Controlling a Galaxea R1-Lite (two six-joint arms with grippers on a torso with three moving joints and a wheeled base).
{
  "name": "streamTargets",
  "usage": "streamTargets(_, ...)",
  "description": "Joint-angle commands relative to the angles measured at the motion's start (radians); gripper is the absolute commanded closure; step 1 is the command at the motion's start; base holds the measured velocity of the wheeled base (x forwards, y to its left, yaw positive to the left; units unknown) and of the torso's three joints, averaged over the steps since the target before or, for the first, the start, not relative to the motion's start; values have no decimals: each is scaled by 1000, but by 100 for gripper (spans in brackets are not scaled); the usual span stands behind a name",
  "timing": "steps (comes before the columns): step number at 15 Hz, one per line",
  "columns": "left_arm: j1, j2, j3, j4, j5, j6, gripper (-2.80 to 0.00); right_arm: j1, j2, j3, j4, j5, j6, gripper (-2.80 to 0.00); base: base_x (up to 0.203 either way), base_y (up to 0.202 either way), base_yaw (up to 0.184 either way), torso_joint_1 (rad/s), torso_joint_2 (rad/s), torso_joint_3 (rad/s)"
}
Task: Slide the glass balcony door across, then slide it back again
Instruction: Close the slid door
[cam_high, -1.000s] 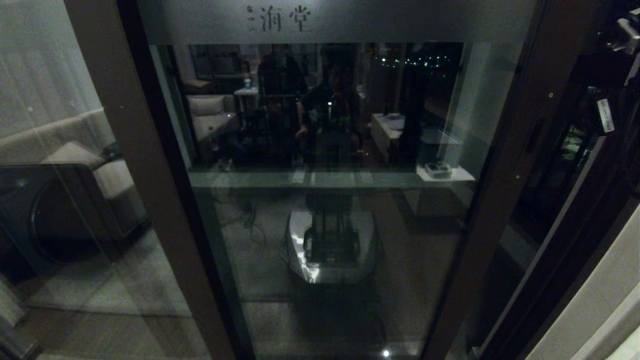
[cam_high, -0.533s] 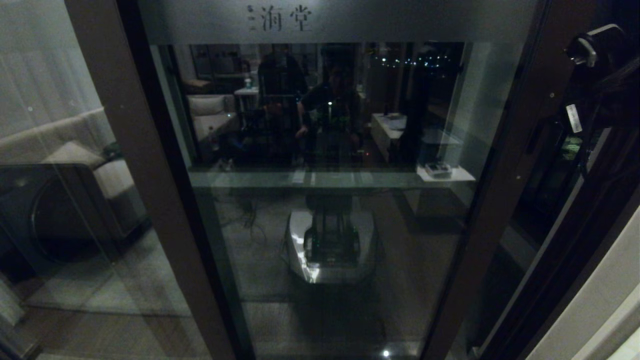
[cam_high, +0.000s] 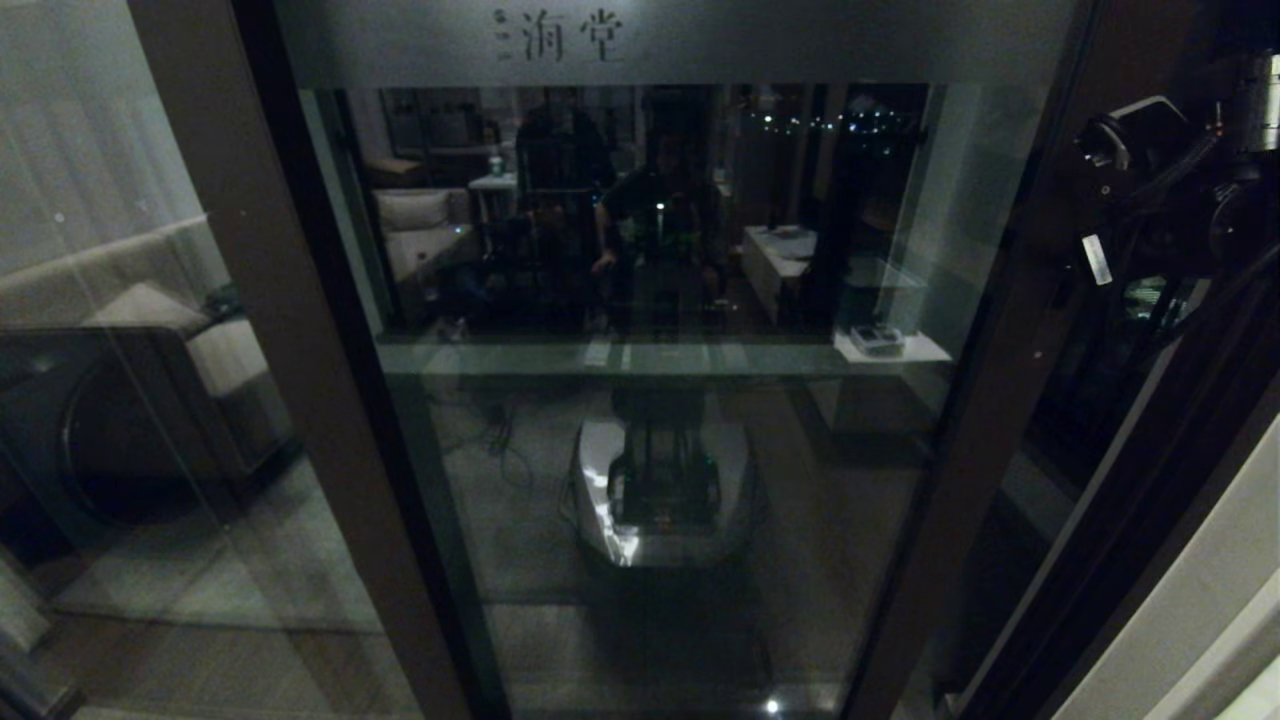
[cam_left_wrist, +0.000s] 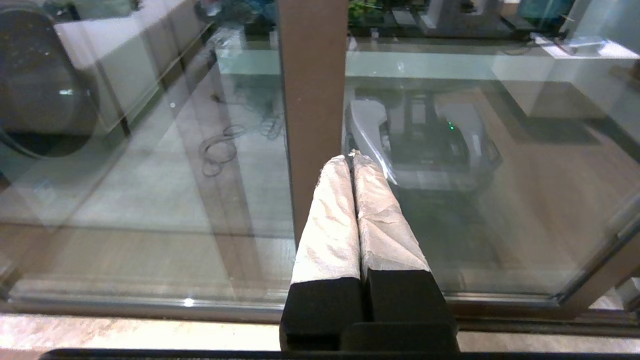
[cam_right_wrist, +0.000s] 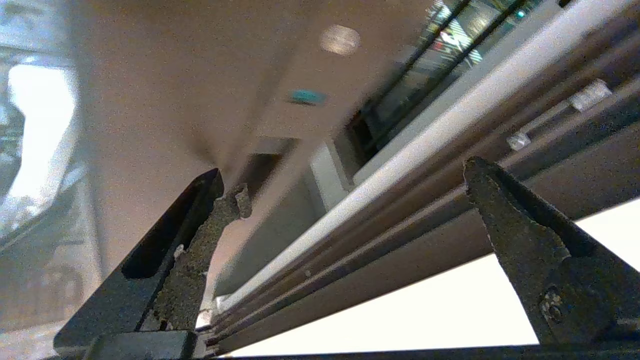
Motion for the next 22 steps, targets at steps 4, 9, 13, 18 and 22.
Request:
streamTargets(4,0,0,0,0,0,1,0,-24,-18,11,0,-2,-5,-280,0,0,0,0,0,0)
streamTargets(9,0,0,0,0,0,1,0,-30,23,-15,-2,-1,-3,-280,0,0,0,0,0,0)
streamTargets(13,0,0,0,0,0,1,0,-43,57,-43,-4,1,1,-280,0,0,0,0,0,0)
streamTargets(18,0,0,0,0,0,1,0,-60,110,-64,-66,2,0,-280,0,0,0,0,0,0)
streamTargets(22,0,0,0,0,0,1,0,-76,123,-74,-66,-1,-2,-280,0,0,0,0,0,0)
